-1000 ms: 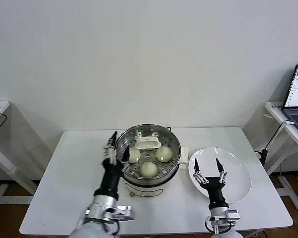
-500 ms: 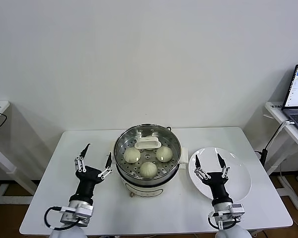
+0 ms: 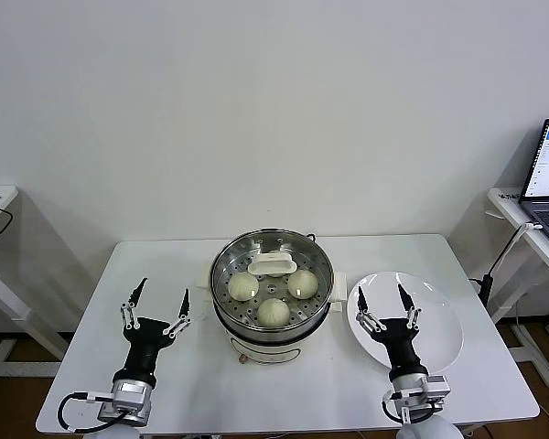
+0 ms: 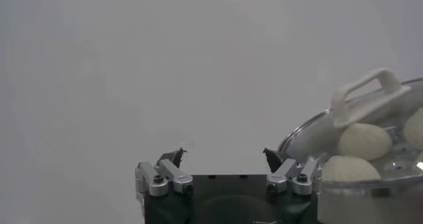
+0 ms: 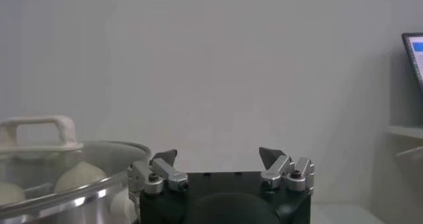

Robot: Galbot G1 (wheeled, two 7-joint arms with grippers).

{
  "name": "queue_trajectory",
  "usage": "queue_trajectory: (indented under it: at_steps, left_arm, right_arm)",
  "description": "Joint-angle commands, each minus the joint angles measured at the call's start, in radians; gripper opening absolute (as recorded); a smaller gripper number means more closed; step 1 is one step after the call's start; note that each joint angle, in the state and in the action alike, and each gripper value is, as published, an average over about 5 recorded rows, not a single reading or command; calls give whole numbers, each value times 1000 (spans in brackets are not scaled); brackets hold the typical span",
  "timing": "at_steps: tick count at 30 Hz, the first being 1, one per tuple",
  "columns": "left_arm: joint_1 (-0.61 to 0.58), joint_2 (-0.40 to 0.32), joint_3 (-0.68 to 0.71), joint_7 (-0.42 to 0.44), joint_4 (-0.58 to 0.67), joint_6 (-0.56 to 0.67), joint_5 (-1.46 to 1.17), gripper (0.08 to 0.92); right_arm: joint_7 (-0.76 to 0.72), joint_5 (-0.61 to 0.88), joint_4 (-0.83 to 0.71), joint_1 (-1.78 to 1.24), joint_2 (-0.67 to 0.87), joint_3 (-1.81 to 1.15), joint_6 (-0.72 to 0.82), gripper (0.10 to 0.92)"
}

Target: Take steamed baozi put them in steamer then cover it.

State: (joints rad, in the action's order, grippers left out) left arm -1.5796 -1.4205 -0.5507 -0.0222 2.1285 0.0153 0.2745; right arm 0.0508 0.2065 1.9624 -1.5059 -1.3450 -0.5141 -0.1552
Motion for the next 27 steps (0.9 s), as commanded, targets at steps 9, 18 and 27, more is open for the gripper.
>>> queue_trajectory:
  at_steps: [9,18,27]
  left_arm:
    - [-21,-14,-26,3,-10,32,-41,823]
    - [-19,-13,-28,5,-17,33,-37,823]
    - [-24,-13,-28,4,-20,42,-34,823]
  right_arm:
    - [-3,-10,13,-2,5,-8,17,823]
    - [-1,-19,12,2,4,-7,18,823]
    - [-1,-24,16,5,5,-5,22,823]
